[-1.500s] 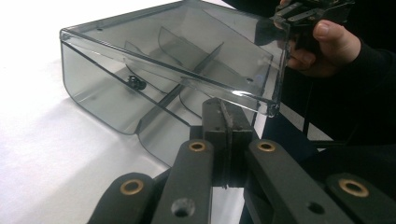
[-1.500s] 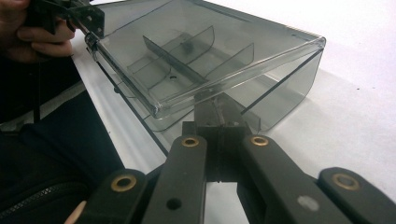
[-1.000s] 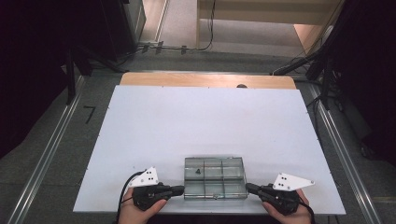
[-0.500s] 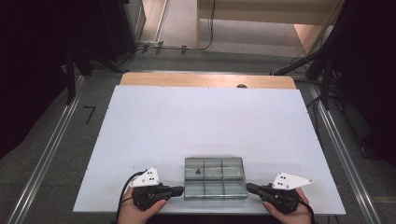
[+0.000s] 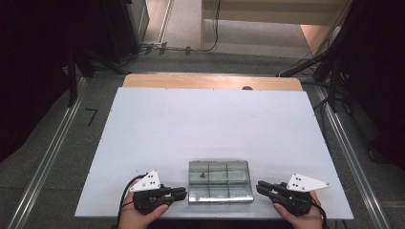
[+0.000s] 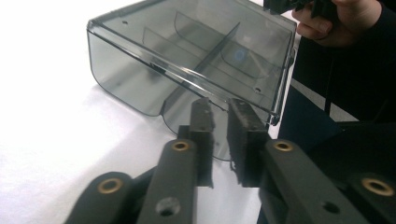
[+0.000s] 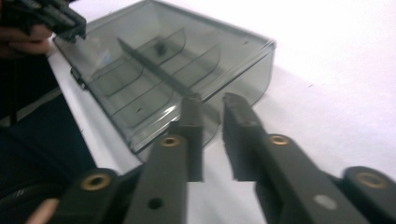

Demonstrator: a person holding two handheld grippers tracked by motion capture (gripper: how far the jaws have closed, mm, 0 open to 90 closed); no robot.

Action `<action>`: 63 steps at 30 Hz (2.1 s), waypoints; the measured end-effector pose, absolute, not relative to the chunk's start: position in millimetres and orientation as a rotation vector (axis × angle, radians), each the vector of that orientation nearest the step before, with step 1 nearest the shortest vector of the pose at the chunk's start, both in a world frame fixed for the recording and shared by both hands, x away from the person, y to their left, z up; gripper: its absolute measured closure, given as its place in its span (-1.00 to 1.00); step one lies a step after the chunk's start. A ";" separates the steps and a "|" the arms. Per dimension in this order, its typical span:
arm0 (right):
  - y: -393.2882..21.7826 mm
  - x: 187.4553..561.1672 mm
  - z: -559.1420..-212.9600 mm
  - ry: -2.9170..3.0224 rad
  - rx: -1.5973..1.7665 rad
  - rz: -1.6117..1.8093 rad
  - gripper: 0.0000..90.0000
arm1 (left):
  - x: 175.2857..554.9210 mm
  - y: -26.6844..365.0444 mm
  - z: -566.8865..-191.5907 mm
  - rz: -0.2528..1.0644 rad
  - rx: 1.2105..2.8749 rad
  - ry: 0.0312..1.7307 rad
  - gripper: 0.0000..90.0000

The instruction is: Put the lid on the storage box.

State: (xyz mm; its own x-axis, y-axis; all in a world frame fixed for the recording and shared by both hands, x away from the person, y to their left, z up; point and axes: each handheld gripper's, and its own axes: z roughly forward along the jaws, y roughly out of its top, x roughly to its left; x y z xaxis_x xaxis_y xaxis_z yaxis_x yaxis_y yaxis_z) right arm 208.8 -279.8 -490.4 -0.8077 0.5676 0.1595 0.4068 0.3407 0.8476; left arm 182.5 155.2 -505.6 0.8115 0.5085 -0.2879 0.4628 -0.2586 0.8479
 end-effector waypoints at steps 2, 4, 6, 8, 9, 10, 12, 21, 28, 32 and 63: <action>-281.5 210.0 -488.4 2.398 0.892 1.456 0.37 | 182.2 157.1 -504.2 0.079 1.885 0.739 0.50; -284.1 211.4 -486.8 2.386 0.888 1.460 0.15 | 182.1 159.5 -502.9 0.110 1.876 0.751 0.33; -287.8 213.4 -485.9 2.376 0.893 1.469 0.07 | 182.1 162.8 -501.6 0.124 1.861 0.753 0.24; -291.8 214.7 -485.3 2.354 0.910 1.475 -0.03 | 182.3 165.9 -500.2 0.150 1.853 0.762 0.10; -293.8 215.4 -485.0 2.346 0.920 1.477 -0.07 | 182.5 167.2 -500.0 0.153 1.846 0.766 0.04; -295.8 216.3 -484.8 2.337 0.924 1.477 -0.10 | 182.9 168.7 -499.8 0.157 1.842 0.772 -0.02; -299.3 218.0 -484.4 2.320 0.935 1.473 -0.20 | 183.7 171.8 -499.9 0.166 1.841 0.779 -0.09; -314.4 225.4 -484.2 2.291 0.968 1.460 -0.46 | 186.0 185.0 -498.9 0.207 1.831 0.799 -0.29; -326.8 231.7 -485.9 2.274 1.008 1.460 -0.61 | 189.6 196.5 -499.8 0.226 1.815 0.836 -0.47; -333.6 234.7 -487.4 2.267 1.031 1.450 -0.66 | 191.0 204.5 -499.8 0.238 1.807 0.851 -0.61; -378.1 246.5 -493.9 2.184 1.133 1.484 -0.99 | 197.0 262.0 -498.8 0.372 1.738 0.928 -0.99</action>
State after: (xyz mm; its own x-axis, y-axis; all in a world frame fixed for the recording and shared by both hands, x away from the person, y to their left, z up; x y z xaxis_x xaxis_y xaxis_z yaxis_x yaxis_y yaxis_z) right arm 246.5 -378.1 -493.9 -0.6590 0.7256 0.1982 0.4516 0.1710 0.8757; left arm 197.0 262.0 -498.8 0.6465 0.7385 -0.1914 0.4020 -0.1166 0.9082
